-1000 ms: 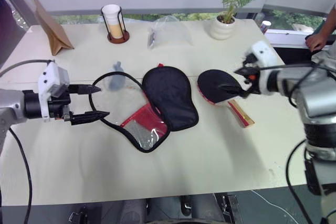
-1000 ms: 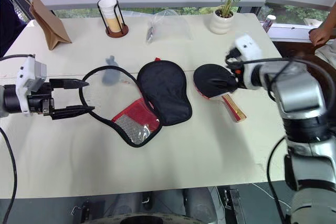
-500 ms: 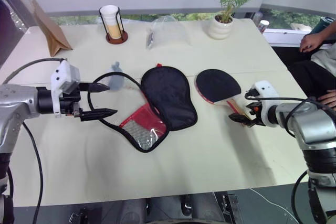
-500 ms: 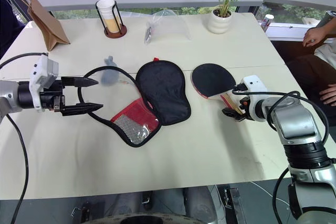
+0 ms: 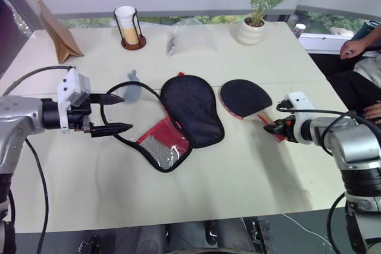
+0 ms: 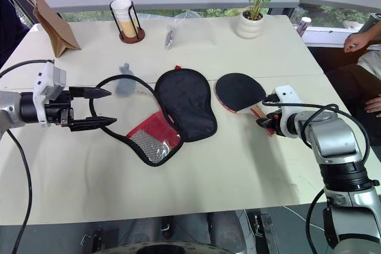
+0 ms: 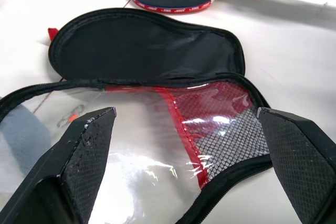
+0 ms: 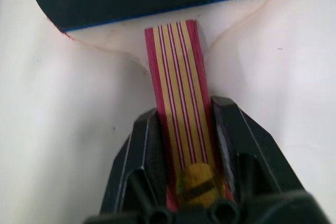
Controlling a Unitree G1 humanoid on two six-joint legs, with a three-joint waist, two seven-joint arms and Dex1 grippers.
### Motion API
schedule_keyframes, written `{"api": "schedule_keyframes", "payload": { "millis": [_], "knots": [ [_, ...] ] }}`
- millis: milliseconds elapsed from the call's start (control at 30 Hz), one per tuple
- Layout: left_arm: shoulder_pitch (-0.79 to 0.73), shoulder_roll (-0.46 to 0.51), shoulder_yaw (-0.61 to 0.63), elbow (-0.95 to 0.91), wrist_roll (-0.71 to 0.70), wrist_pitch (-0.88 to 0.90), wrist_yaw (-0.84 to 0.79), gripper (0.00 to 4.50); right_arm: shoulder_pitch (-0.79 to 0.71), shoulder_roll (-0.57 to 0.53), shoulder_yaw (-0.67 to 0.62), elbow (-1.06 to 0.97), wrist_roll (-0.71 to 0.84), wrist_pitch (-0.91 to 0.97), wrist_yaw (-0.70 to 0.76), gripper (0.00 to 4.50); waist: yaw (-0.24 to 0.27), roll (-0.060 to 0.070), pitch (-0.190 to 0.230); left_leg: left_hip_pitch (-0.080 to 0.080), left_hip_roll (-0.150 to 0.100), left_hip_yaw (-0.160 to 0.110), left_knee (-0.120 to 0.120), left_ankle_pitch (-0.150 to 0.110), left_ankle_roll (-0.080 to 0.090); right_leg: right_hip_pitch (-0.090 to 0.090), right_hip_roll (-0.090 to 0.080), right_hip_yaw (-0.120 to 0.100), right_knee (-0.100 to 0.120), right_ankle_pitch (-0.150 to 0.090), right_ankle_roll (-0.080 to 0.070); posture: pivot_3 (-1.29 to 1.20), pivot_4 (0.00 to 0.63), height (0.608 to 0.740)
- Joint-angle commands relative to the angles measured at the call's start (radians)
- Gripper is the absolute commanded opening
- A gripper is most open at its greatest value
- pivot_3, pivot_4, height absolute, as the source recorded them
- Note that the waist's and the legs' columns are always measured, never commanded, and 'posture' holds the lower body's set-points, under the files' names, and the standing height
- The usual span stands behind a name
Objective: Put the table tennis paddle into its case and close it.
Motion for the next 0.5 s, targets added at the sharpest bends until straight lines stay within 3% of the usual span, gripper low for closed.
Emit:
{"api": "schedule_keyframes", "payload": {
  "millis": [33,233,500],
  "knots": [
    [-0.048,-0.019,-0.023,0.017,0.02,-0.031,-0.007,4.5,-0.113,-0.016,-0.092,-0.15,0.053,0.102,-0.019,0.92,-0.001,0.0,0.0,0.0,0.0,0.0,0.0,0.0,0.0,0.0,0.0,0.0,0.0,0.0,0.0,0.0,0.15,0.74],
    [-0.102,-0.049,-0.057,0.056,0.039,-0.046,-0.021,4.5,-0.241,0.109,-0.108,-0.291,0.113,0.342,-0.09,0.92,-0.002,0.0,0.0,0.0,0.001,-0.001,-0.002,0.0,0.0,-0.001,0.002,0.0,0.0,0.0,0.001,0.0,0.15,0.74],
    [-0.141,-0.063,-0.078,0.102,0.062,-0.065,-0.049,4.5,-0.257,0.458,0.017,-0.301,0.109,0.379,-0.319,0.92,-0.002,0.0,0.0,-0.001,0.001,-0.001,-0.001,0.0,0.0,-0.002,0.001,0.0,0.001,0.001,0.001,0.0,0.15,0.74]
  ]
}}
